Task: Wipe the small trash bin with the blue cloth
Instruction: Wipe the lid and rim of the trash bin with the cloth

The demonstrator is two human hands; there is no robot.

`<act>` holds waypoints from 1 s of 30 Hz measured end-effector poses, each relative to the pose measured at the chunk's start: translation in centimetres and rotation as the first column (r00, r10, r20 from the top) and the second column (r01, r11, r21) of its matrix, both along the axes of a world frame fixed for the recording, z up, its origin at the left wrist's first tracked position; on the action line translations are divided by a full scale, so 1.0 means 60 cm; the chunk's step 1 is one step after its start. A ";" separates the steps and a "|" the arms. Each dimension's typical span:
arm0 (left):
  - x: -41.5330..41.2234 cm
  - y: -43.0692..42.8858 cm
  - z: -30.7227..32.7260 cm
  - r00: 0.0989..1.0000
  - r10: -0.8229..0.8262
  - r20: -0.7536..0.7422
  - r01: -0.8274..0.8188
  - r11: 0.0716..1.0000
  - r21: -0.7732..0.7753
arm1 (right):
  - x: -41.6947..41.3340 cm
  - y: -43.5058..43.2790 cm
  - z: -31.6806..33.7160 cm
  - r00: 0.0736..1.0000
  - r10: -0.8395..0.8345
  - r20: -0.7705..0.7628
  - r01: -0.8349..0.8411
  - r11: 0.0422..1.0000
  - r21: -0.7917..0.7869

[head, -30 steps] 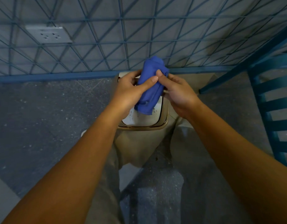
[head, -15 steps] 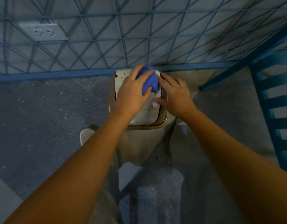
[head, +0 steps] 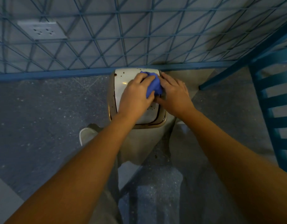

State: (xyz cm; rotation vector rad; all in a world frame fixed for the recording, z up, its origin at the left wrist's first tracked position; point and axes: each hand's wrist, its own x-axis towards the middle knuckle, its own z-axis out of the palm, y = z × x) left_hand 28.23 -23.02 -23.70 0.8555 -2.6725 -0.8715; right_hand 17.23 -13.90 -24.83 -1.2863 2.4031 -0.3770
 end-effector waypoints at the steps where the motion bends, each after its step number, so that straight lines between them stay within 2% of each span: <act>1: 0.000 -0.003 -0.001 1.000 0.010 -0.002 -0.010 1.000 -0.018 | 0.000 0.000 0.000 1.000 0.002 -0.009 -0.002 1.000 -0.002; 7: 0.009 -0.033 0.008 0.976 0.217 -0.024 -0.217 0.976 -0.019 | -0.002 0.004 0.006 1.000 0.026 0.005 -0.026 0.999 0.042; 12: -0.002 -0.007 0.002 0.997 0.071 0.003 -0.071 0.997 -0.010 | -0.001 0.000 0.001 1.000 -0.011 -0.001 0.011 1.000 0.018; 14: -0.011 -0.006 0.001 0.998 0.062 0.015 -0.061 0.998 -0.034 | 0.000 -0.001 -0.003 1.000 -0.026 0.008 0.026 1.000 -0.001; 25: -0.031 -0.021 0.014 0.952 0.300 0.057 -0.298 0.954 -0.028 | 0.000 0.002 0.009 0.998 -0.029 0.050 0.027 0.999 0.038; 27: -0.027 -0.018 0.012 0.964 0.260 0.052 -0.257 0.965 -0.055 | 0.000 0.002 0.009 0.998 -0.035 0.045 0.034 0.999 0.041; 30: -0.014 -0.006 0.002 0.994 0.110 0.027 -0.107 0.990 -0.088 | -0.001 0.001 0.003 0.997 -0.045 0.055 0.044 0.999 0.017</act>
